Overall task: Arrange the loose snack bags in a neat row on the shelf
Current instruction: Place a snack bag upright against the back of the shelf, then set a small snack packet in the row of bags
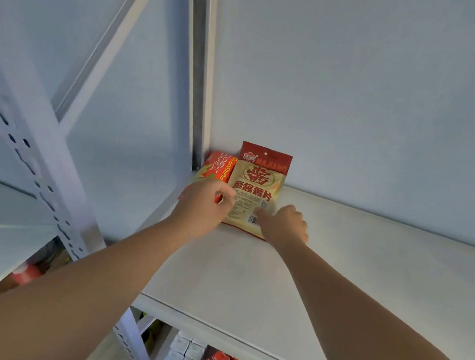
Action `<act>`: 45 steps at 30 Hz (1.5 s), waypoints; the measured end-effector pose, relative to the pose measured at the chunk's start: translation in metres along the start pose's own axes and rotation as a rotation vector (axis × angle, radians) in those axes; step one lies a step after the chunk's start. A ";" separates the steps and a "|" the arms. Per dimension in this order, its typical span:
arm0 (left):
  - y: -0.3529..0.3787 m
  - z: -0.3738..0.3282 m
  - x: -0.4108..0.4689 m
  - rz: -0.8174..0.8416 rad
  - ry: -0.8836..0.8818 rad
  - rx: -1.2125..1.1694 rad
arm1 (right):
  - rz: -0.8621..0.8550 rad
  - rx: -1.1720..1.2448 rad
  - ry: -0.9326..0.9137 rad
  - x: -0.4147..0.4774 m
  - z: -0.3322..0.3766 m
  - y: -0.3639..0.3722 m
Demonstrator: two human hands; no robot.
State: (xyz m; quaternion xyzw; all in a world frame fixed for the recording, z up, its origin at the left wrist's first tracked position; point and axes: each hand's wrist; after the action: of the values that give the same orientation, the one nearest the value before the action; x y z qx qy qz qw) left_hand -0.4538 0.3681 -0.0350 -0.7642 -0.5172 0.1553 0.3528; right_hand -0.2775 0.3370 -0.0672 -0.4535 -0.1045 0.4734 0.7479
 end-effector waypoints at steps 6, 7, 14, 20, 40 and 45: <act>0.032 -0.042 0.018 0.104 0.132 0.052 | -0.097 -0.084 -0.086 -0.017 -0.054 -0.042; 0.042 -0.053 0.021 0.121 0.149 0.051 | -0.117 -0.096 -0.084 -0.021 -0.067 -0.053; 0.137 -0.153 0.022 0.344 0.332 0.086 | -0.273 -0.168 0.019 -0.061 -0.184 -0.139; 0.237 -0.258 -0.009 0.538 0.450 0.085 | -0.372 -0.209 0.134 -0.106 -0.301 -0.213; 0.431 -0.411 -0.047 0.960 0.235 0.121 | -0.085 -0.304 0.191 -0.141 -0.463 -0.317; 0.423 -0.410 -0.032 1.004 0.113 -0.034 | -0.132 -0.112 0.102 -0.137 -0.463 -0.314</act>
State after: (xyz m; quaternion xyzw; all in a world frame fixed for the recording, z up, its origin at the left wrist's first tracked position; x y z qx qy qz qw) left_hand 0.0678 0.0924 -0.0473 -0.9314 -0.0687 0.2559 0.2495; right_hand 0.1133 -0.0853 -0.0480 -0.5104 -0.1223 0.3930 0.7551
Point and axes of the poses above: each hand's wrist, its own x-axis towards the middle knuckle, its own y-axis out of the palm, z = x × y, and after that the axes turned 6 degrees about z, right-handed
